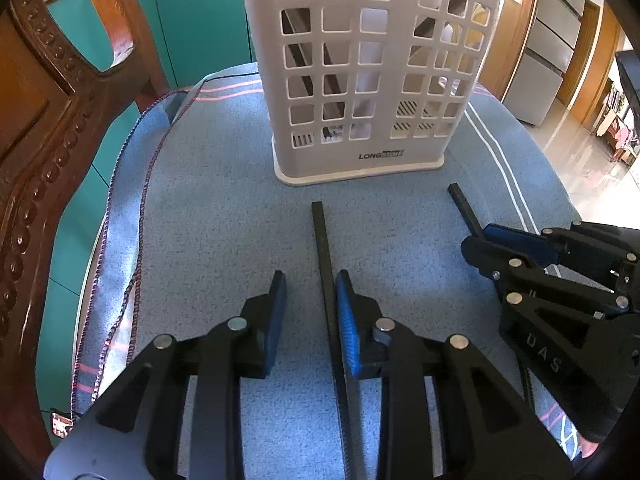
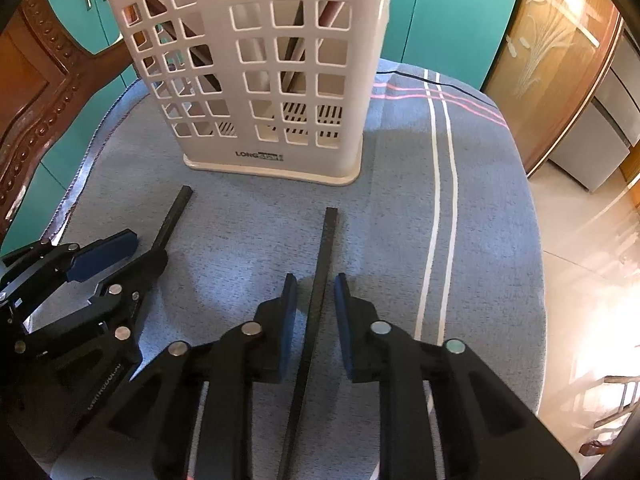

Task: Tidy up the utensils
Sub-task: 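Close the left tool on a black chopstick while the right tool grasps another, then lift both black chopsticks over the white basket and open both tools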

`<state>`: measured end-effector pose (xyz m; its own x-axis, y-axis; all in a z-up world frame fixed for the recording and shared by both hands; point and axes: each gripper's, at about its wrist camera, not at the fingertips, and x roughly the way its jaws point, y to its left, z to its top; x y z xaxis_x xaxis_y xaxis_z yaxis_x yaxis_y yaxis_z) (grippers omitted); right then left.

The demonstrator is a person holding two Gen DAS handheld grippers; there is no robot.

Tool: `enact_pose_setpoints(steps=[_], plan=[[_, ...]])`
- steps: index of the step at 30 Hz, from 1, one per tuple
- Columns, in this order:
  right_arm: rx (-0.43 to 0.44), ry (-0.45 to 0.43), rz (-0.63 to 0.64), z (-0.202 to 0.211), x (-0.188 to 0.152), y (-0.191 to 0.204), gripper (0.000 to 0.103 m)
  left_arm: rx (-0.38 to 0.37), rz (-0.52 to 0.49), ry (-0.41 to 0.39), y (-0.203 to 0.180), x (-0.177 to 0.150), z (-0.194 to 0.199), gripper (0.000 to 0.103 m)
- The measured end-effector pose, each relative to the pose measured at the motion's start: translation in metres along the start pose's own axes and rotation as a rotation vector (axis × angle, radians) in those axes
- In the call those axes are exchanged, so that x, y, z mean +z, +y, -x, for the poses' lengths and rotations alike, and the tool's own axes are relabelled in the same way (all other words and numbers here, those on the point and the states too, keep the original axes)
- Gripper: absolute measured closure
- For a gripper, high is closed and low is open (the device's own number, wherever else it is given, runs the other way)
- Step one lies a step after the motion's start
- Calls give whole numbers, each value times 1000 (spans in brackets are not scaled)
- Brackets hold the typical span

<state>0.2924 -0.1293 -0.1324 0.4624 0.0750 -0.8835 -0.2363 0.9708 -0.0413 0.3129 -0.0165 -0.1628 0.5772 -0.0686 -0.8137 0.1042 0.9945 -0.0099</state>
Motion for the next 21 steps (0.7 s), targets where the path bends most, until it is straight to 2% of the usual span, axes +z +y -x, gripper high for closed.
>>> enact_pose_setpoints(steps=[3,5,21], plan=[[5,-5,12,5,-4,6,94,-11,-9,-4,-4,-1,3,88],[-2,-7,14,6,-6,13,94,-15,-17,-7,-7,-1,3,93],[23,11,2,8,-1,1,96,-15,-17,2,-9,-1,6,95]])
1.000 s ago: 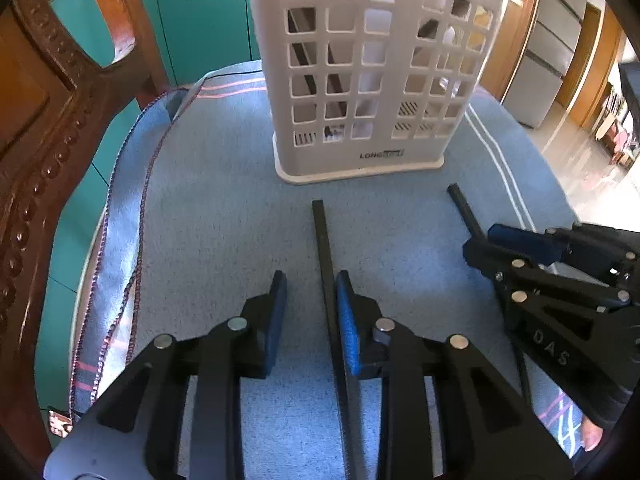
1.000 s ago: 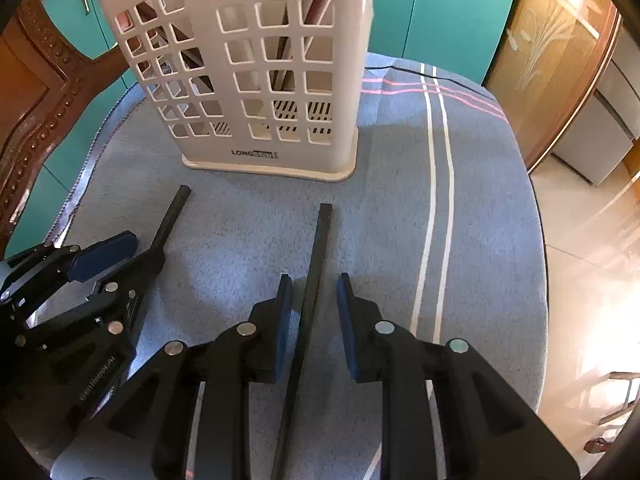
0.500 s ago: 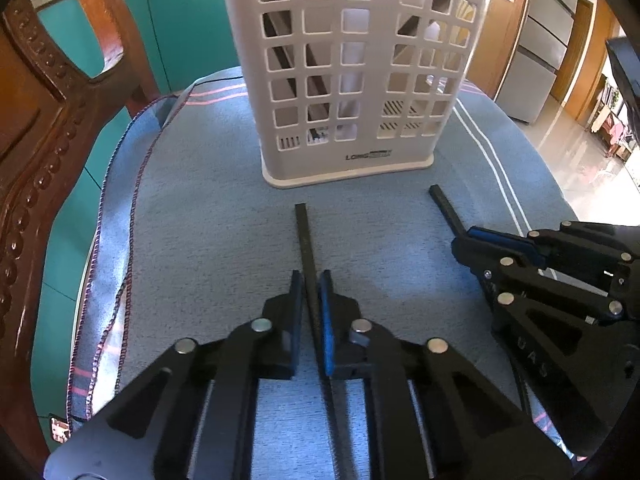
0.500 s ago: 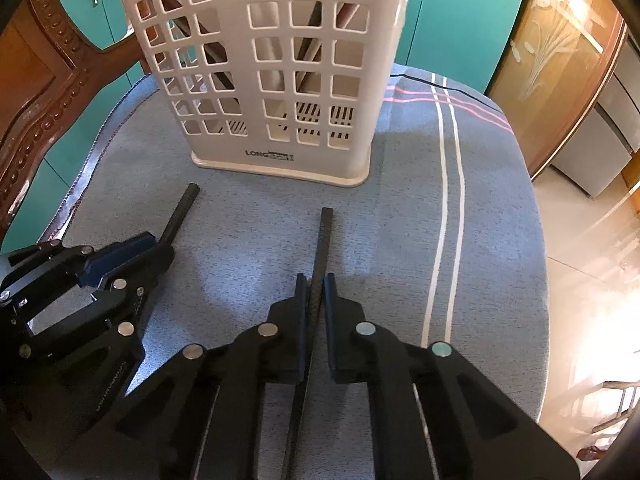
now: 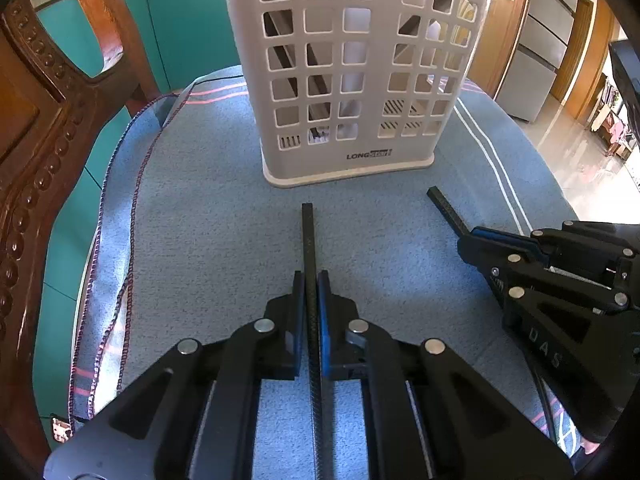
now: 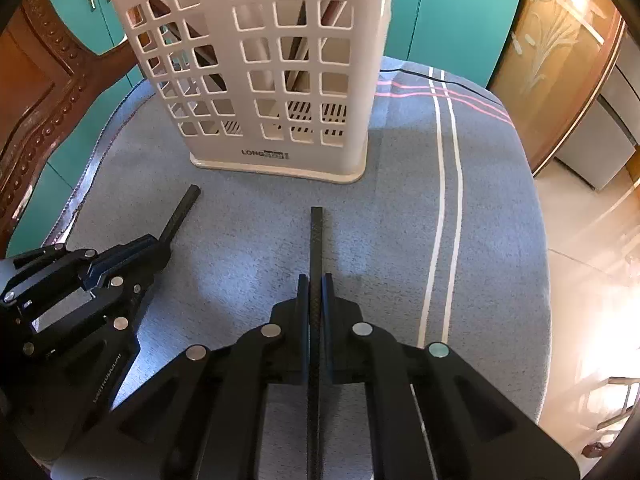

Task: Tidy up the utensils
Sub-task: 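Lift both black chopsticks over the white basket and open both tools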

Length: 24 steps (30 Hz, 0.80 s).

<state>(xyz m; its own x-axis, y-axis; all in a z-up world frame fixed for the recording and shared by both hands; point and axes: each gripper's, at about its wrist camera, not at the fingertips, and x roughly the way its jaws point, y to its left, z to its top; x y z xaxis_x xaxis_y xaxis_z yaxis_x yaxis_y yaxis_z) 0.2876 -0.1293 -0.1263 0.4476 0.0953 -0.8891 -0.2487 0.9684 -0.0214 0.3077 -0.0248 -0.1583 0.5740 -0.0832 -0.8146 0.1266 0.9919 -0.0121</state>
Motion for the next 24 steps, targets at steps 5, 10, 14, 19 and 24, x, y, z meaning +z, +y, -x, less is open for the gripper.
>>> enact_pose_setpoints(steps=[5,10,14,19,24], plan=[[-14,12,22,-2,1,2,92,3,-8,4,1,1,0,94],[-3,10,19,-2,-1,4,96,7,-18,1,-2,1,-1,95],[31,-36,-6,13,2,3,97,-8,13,-36,6,3,10,96],[135,-162,-66,70,7,-17,97,-61,48,-169,14,14,68,96],[224,-329,-112,144,6,-36,97,-76,36,-334,14,22,139,96]])
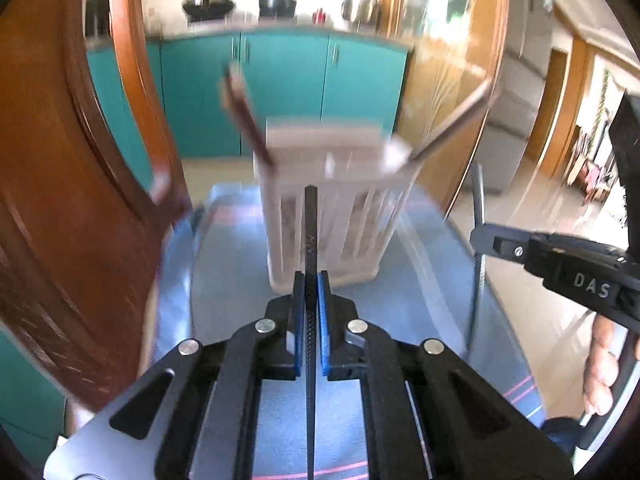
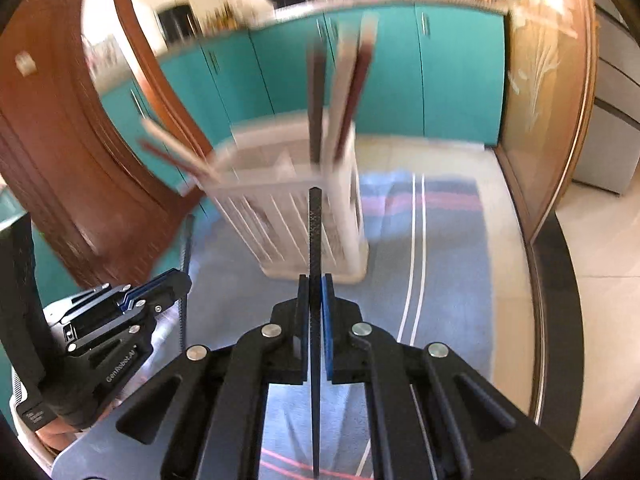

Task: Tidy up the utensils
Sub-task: 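Lift both black chopsticks over the white basket and open both tools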

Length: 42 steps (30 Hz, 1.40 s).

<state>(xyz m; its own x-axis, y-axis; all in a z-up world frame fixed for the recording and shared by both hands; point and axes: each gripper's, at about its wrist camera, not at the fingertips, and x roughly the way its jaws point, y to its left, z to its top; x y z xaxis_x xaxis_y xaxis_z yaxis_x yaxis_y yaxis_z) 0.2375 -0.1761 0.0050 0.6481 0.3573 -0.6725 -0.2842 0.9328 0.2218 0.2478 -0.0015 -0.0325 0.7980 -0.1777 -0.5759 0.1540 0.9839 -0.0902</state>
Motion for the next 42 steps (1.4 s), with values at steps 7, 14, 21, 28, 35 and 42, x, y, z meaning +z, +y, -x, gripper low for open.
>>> enact_pose_setpoints(steps=[7,14,21,28,35,42], plan=[[61,-204,-20,72,51,10,96,-30,3,-246,0,71,80,96],[88,-386,-66,104,105,15,96,-67,121,-427,24,128,108,96],[-44,-471,-95,75,114,10,96,4,198,-478,44,129,73,96],[-85,-396,-79,29,111,7,97,46,156,-401,32,123,26,96],[-116,-351,-16,-3,102,22,97,48,156,-300,26,108,-14,96],[-117,-312,-29,-20,92,22,93,22,193,-214,33,103,-38,96]])
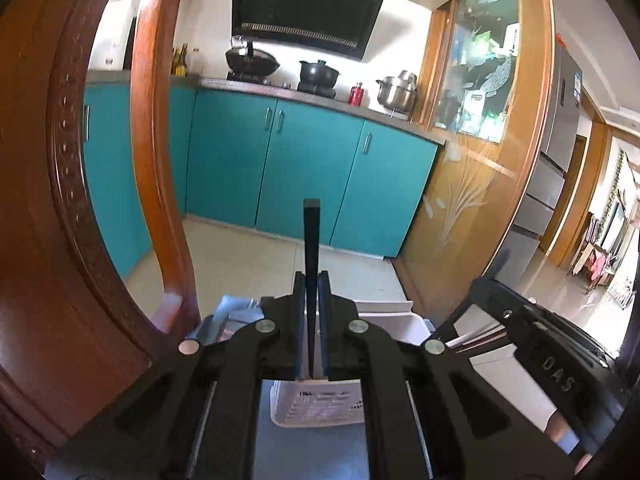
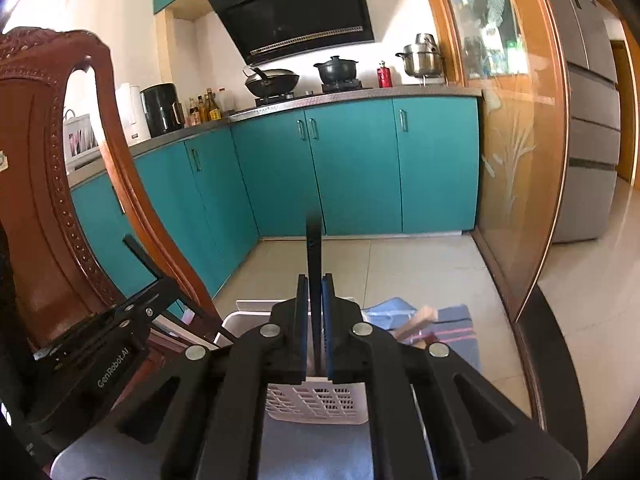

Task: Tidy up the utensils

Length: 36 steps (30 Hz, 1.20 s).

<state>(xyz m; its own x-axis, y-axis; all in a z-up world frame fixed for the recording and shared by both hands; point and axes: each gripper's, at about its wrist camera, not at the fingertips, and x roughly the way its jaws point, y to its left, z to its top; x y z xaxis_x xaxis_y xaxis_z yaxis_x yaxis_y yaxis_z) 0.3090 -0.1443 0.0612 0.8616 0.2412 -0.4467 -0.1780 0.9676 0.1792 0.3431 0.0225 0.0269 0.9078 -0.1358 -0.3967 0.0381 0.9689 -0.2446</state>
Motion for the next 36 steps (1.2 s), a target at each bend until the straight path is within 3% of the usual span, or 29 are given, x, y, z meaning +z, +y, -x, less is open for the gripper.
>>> enact_pose_setpoints(steps=[3,7,10,14,18,23,28,31,36], plan=[[28,-12,-32,6,3,-5,77,-23,15,1,4,0,6,87],[57,-112,-72,35,10,-10,55,-23,-17,-57,-3,4,25,62],[75,-205,-81,61,14,-9,41,-8,-63,-104,-13,5,44,52],[34,-351,-59,107,17,-5,28,19,-115,-167,-24,4,75,40],[-15,-418,-3,151,4,-3,15,24,-187,-216,-34,-13,119,24],[-161,-369,29,193,-56,-14,7,79,-228,-247,-36,-61,181,12],[-219,-219,-17,210,-101,-29,5,70,-235,-144,-37,-106,218,9],[-231,-168,52,226,-116,-18,5,39,-228,-99,-36,-125,240,4],[-307,-169,197,251,-137,10,3,80,-230,-80,-28,-144,266,4]])
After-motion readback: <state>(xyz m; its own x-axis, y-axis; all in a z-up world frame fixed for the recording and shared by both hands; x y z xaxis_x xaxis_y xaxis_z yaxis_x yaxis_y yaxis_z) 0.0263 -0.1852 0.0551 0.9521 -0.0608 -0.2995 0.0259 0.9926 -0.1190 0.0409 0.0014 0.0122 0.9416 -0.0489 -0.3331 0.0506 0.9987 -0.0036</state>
